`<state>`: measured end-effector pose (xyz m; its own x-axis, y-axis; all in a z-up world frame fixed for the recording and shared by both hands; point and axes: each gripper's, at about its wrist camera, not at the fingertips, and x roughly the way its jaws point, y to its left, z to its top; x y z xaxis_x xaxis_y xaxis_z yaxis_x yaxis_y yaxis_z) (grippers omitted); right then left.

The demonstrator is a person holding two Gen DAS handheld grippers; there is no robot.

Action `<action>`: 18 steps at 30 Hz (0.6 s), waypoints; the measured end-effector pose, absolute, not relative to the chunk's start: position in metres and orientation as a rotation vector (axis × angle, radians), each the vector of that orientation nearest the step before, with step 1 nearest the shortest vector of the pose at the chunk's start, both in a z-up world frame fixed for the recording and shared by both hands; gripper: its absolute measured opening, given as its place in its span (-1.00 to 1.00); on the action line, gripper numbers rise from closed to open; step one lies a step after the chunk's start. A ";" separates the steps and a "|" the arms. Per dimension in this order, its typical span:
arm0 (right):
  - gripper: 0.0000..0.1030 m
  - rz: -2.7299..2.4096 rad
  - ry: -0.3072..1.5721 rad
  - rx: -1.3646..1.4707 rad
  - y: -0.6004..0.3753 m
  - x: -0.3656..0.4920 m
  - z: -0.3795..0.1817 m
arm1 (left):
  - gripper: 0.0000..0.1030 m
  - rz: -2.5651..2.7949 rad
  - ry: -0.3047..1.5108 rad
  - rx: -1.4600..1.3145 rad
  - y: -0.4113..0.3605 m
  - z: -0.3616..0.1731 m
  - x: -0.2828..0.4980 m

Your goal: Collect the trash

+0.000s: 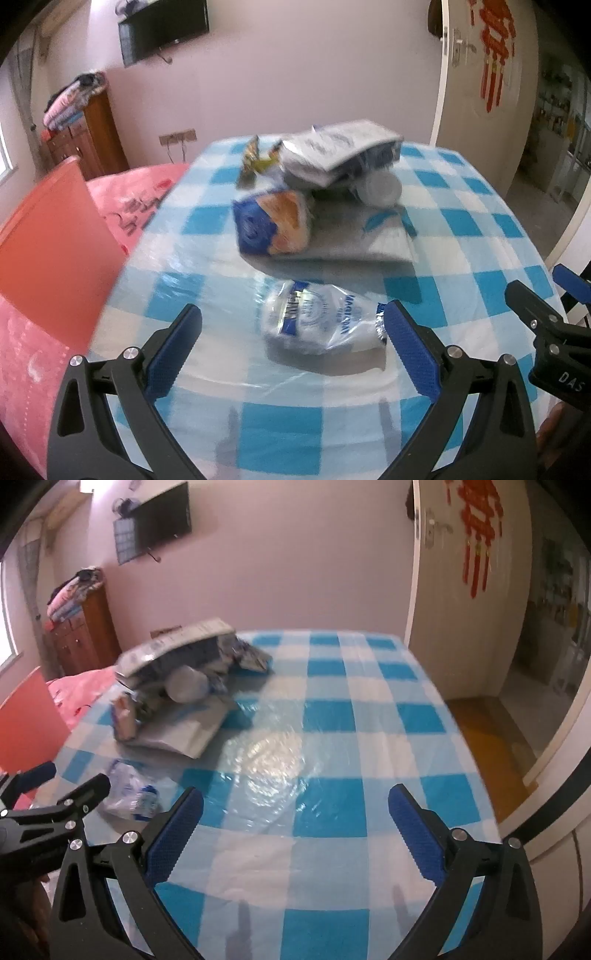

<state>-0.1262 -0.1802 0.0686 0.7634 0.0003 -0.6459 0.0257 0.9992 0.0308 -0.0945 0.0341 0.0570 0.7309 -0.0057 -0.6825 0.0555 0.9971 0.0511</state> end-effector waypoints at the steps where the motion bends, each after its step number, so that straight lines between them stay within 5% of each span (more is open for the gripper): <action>1: 0.93 -0.012 0.693 0.039 -0.178 -0.130 0.074 | 0.92 -0.030 0.738 0.074 0.034 0.062 -0.097; 18: 0.93 -0.049 0.492 0.067 -0.158 -0.184 0.144 | 0.92 0.000 0.549 0.073 0.065 0.114 -0.134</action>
<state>-0.1840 -0.1582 0.1438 0.8802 -0.0312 -0.4735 0.0634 0.9966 0.0521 -0.1339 0.0655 0.1137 0.8533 0.0200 -0.5211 0.0193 0.9974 0.0698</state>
